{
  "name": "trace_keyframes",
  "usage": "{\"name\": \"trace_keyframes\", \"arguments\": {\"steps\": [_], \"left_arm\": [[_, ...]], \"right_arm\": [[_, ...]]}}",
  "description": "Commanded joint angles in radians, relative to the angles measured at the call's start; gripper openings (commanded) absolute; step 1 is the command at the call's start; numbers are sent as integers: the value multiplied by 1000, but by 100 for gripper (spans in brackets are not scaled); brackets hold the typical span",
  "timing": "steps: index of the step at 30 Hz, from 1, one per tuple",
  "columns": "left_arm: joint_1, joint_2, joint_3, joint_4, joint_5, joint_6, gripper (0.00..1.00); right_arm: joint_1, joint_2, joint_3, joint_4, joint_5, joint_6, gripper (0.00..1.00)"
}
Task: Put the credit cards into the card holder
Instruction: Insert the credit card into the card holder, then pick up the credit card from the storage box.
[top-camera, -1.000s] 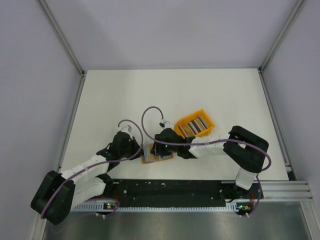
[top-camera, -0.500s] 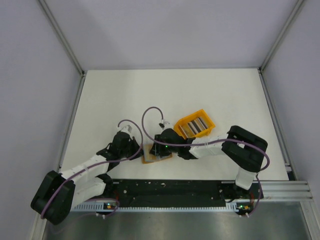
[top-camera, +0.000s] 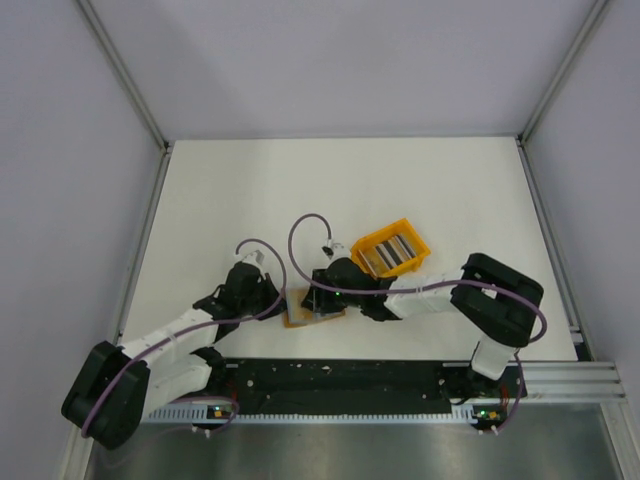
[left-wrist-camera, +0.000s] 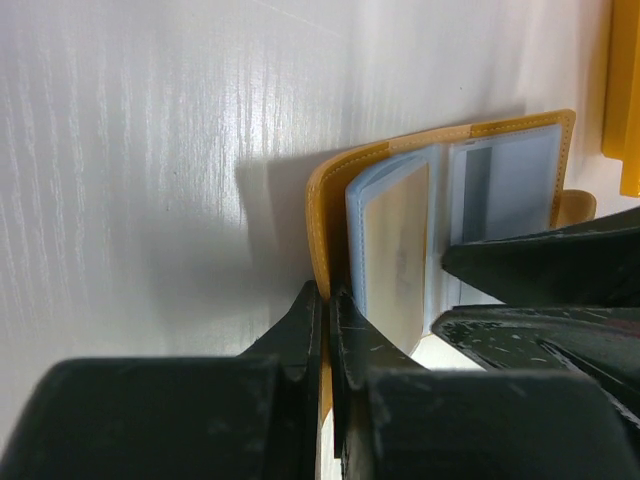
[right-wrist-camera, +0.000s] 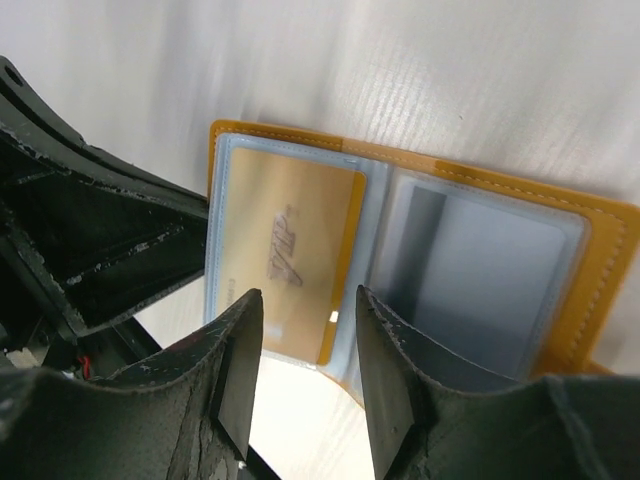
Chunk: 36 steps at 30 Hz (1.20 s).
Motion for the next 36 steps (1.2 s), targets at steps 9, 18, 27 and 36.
{"name": "trace_keyframes", "arguments": {"steps": [9, 18, 27, 36], "left_arm": [[1, 52, 146, -198, -98, 58, 0], [2, 164, 168, -185, -89, 70, 0], [11, 268, 215, -166, -63, 101, 0], [21, 279, 212, -145, -37, 104, 0]], "right_arm": [[-73, -285, 178, -469, 158, -168, 46], [-309, -371, 219, -649, 170, -274, 51], [-490, -311, 213, -675, -50, -362, 50], [-495, -179, 249, -660, -202, -379, 50]]}}
